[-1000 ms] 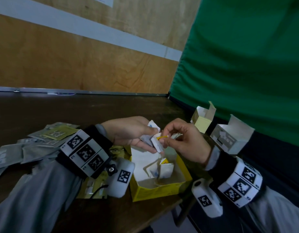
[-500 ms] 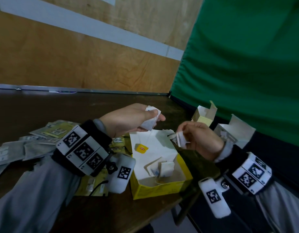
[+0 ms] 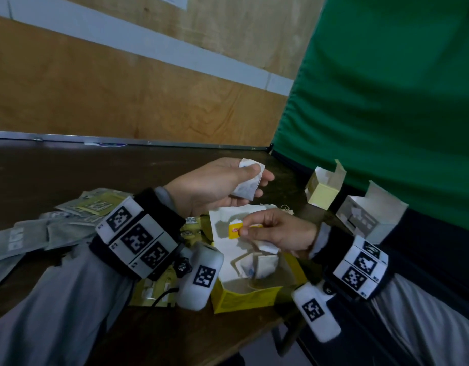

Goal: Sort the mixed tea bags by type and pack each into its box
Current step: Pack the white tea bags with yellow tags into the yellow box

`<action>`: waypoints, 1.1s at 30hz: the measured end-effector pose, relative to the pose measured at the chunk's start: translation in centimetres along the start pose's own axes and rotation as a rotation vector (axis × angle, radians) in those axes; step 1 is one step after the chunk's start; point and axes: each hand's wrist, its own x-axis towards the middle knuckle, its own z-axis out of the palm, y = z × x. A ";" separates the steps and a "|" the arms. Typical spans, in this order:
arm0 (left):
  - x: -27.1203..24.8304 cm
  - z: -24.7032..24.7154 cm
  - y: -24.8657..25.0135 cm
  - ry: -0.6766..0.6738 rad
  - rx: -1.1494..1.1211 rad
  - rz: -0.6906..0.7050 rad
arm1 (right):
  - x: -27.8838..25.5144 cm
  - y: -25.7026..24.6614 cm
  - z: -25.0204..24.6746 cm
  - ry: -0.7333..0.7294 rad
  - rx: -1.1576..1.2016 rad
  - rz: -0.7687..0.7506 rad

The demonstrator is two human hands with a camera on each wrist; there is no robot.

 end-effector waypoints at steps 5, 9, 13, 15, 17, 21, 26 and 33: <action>0.0 -0.6 0.0 0.068 0.022 0.008 | -0.7 -2.0 -0.1 0.127 0.088 -0.031; 0.2 -1.4 -0.2 0.195 0.174 -0.007 | -1.0 -2.8 -1.2 0.561 -0.053 -0.044; 0.8 -0.9 -1.1 0.184 0.284 -0.066 | -0.9 -3.0 -2.0 0.892 -0.269 -0.280; 1.3 -0.3 -1.7 0.158 0.265 -0.108 | -0.8 -3.4 -1.7 0.938 -0.491 -0.483; 1.5 0.3 -1.9 0.174 0.169 -0.149 | -0.7 -3.5 -1.1 0.903 -0.714 -0.655; 1.4 0.3 -1.6 0.111 -0.166 -0.187 | -0.3 -2.6 -0.4 0.775 -0.967 -0.766; 1.1 -0.2 -1.6 0.071 -0.113 -0.133 | -1.0 -2.5 -1.2 0.654 -0.823 -0.531; 0.2 -0.5 -0.9 0.062 0.323 -0.026 | -1.8 -0.8 -2.8 0.497 -0.159 -0.032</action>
